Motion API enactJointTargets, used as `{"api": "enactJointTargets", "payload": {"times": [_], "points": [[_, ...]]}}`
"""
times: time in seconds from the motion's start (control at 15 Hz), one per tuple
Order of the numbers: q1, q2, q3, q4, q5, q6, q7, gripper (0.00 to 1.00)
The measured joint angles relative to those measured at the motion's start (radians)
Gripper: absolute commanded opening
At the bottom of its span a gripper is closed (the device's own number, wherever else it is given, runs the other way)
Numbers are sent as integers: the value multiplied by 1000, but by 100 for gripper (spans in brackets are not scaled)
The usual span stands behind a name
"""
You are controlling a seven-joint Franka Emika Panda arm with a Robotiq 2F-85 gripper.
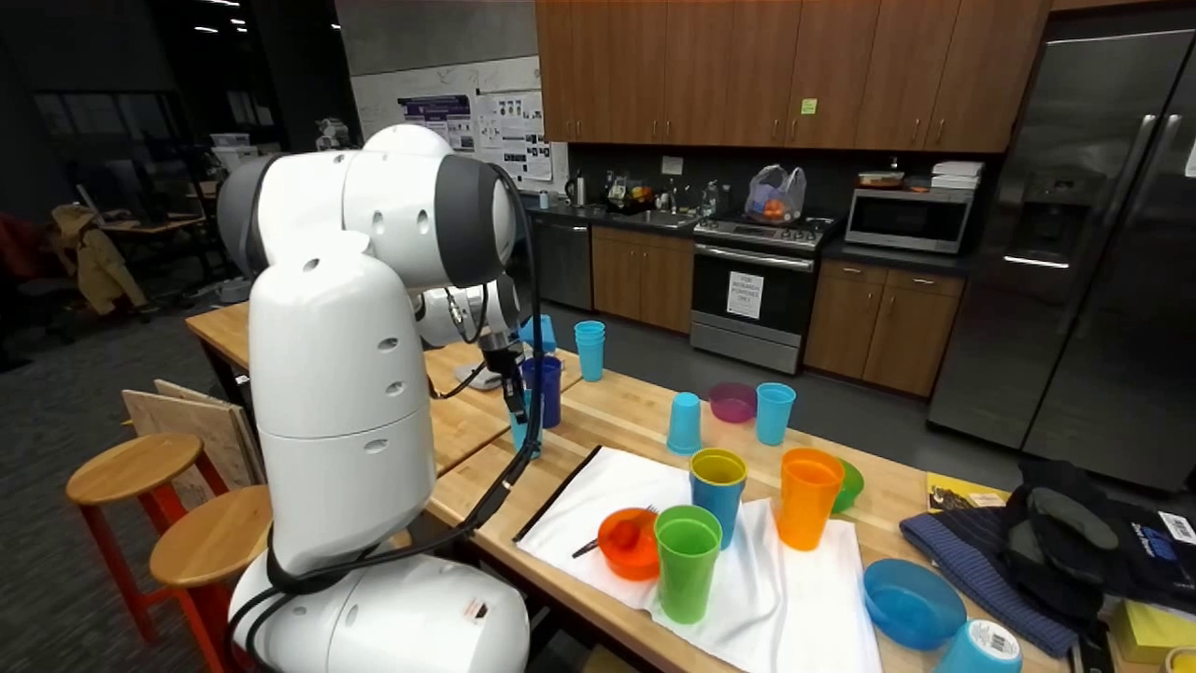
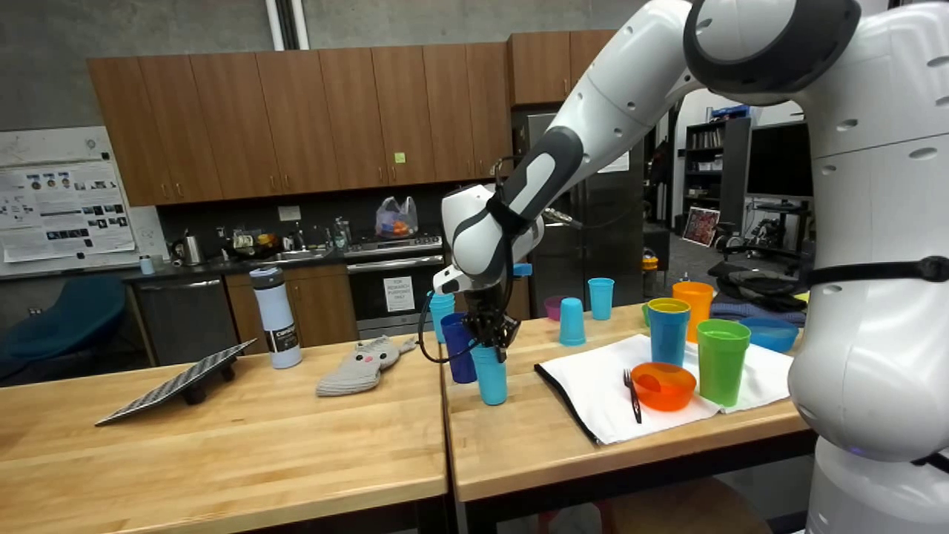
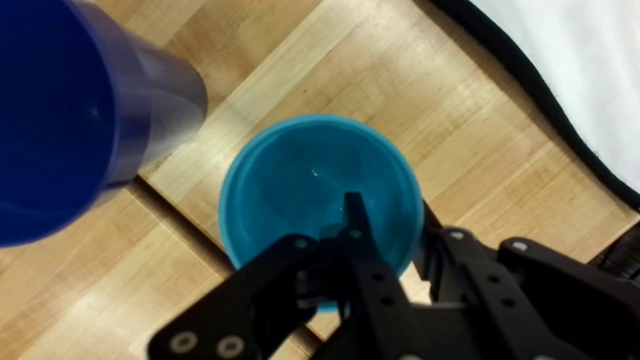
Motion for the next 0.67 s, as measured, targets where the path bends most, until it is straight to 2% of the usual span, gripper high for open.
{"api": "enactJointTargets", "payload": {"times": [0.33, 0.4, 0.53, 0.67], "points": [[0, -1, 0, -1, 0, 0, -1, 27], [0, -1, 0, -1, 0, 0, -1, 52], [0, 0, 0, -1, 0, 0, -1, 56], [5, 1, 1, 0, -4, 0, -9, 68]]}}
